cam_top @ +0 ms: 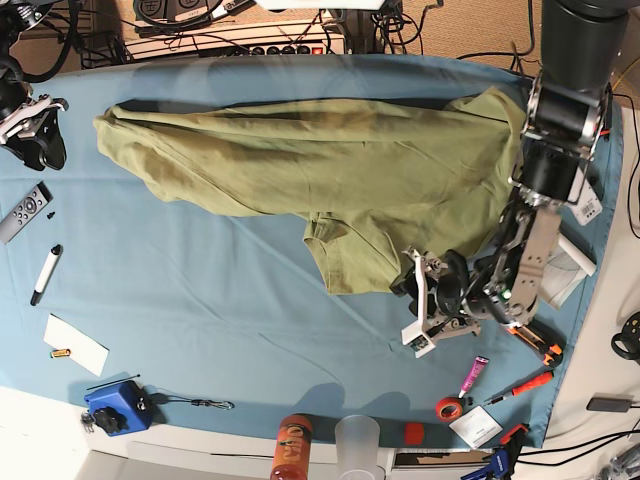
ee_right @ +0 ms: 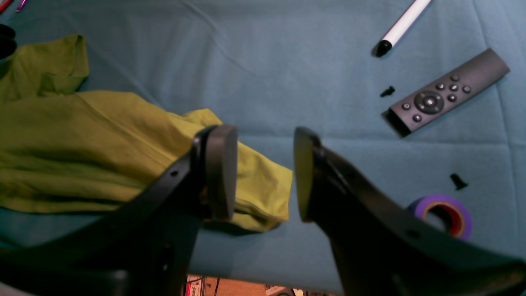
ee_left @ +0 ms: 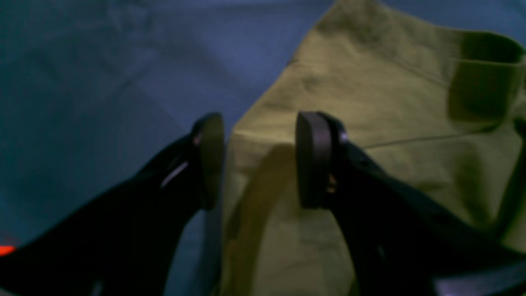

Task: Layout the t-shirt on the table in an organized manner, then fold the t-shirt properly
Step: 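Grasp the shirt hem with the left gripper and pull it outward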

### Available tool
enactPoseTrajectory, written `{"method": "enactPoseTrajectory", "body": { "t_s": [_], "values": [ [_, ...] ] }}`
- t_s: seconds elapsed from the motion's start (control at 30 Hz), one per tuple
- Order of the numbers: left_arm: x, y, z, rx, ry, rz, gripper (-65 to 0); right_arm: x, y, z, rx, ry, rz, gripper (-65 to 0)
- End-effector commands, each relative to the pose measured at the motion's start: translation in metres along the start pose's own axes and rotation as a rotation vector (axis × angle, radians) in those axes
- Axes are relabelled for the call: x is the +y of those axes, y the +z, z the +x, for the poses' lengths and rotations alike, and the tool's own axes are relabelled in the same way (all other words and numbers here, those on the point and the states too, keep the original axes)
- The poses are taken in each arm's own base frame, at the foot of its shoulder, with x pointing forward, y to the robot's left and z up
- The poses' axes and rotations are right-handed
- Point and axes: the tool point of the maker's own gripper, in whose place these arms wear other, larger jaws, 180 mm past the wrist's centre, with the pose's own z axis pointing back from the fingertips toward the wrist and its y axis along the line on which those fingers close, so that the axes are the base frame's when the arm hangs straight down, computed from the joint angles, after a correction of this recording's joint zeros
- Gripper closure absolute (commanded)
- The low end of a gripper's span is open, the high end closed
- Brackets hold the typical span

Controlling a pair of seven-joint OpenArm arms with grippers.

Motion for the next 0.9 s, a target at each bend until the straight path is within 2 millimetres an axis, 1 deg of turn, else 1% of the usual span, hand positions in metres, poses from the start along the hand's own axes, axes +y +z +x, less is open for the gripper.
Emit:
{"method": "enactPoseTrajectory", "body": {
  "t_s": [0.0,0.07,0.13,0.27,0.4,0.43,0.47,0.5,0.6,0.77,0.87],
  "values": [
    [0.008,0.007,0.025,-0.058,-0.017,0.005,-29.6,0.001,0.004,0.014,-0.043,0.029,0.004,-23.5],
    [0.002,0.0,0.021,-0.04,-0.023,-0.036,-29.6,0.001,0.004,0.014,-0.043,0.029,0.004,-23.5],
    [0.0,-0.007,0.012,-0.012,-0.014,-0.049,-29.6,0.001,0.004,0.014,-0.043,0.029,0.004,-23.5],
    [0.007,-0.015,-0.005,0.029,-0.017,-0.017,-29.6,0.001,0.004,0.014,-0.044,0.029,0.005,-23.5],
    [0.009,-0.017,-0.011,0.047,-0.007,-0.009,-29.3,0.001,0.004,0.014,-0.043,0.029,0.005,-23.5],
    [0.011,-0.017,-0.011,0.048,0.001,0.0,-28.1,0.001,0.004,0.014,-0.044,0.029,0.005,-23.5],
    [0.012,-0.017,-0.011,0.047,0.01,0.008,-25.0,0.001,0.004,0.014,-0.044,0.029,0.005,-23.5],
    [0.014,-0.017,-0.011,0.047,0.017,0.017,-19.9,0.001,0.004,0.014,-0.044,0.029,0.005,-23.5],
    [0.014,-0.017,-0.011,0.047,0.016,0.015,-0.3,0.001,0.004,0.014,-0.044,0.029,0.005,-23.5],
    [0.015,-0.016,-0.009,0.041,0.018,0.022,0.0,0.001,0.004,0.014,-0.044,0.029,0.005,-23.5],
    [0.029,-0.012,0.003,0.013,0.058,0.088,0.0,0.001,0.004,0.014,-0.043,0.029,0.004,-23.5]
  ]
}}
